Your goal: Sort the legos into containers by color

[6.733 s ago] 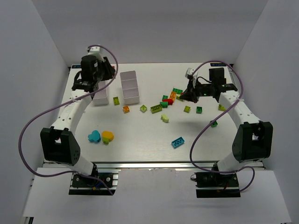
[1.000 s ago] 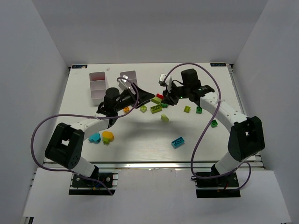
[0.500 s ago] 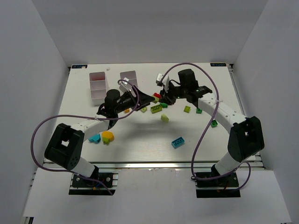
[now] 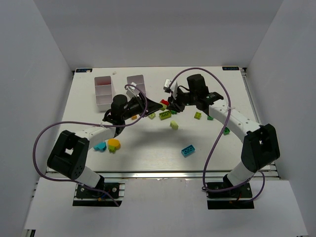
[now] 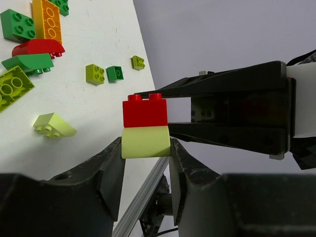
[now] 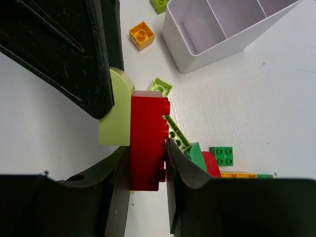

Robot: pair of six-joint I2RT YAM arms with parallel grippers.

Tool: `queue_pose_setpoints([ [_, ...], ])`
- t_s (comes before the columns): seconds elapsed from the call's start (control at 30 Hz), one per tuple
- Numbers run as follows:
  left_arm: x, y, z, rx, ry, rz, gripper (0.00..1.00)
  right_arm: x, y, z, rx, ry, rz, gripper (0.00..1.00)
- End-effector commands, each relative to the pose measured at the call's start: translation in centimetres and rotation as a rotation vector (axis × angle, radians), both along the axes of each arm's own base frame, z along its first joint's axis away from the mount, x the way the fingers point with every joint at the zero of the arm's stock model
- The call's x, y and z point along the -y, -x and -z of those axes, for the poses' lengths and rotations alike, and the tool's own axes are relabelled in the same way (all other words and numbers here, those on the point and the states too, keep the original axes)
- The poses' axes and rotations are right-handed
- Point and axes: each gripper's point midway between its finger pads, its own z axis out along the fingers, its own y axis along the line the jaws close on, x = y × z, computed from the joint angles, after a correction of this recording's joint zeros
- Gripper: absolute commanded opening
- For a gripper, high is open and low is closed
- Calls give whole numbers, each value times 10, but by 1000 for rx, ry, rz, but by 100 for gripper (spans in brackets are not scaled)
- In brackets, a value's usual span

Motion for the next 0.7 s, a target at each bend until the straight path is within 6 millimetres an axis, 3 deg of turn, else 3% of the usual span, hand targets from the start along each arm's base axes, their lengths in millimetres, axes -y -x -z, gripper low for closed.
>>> queue_pose_setpoints([
  [0.0,3,0,-18,62,24,8,43,-4,1,-25,55,-52,-14,0],
  [0.27,3,-3,-18,66,21,2,22,-2,-1,-25,51,-61,23,0],
  [0.47,-4,-2,-7,52,-75,-16,11,12,-39,-30,73,-83,228,0],
  [0.67,-34,-12,10,-1,-211,-102,3,37,-73,-34,67,-102,347,0],
])
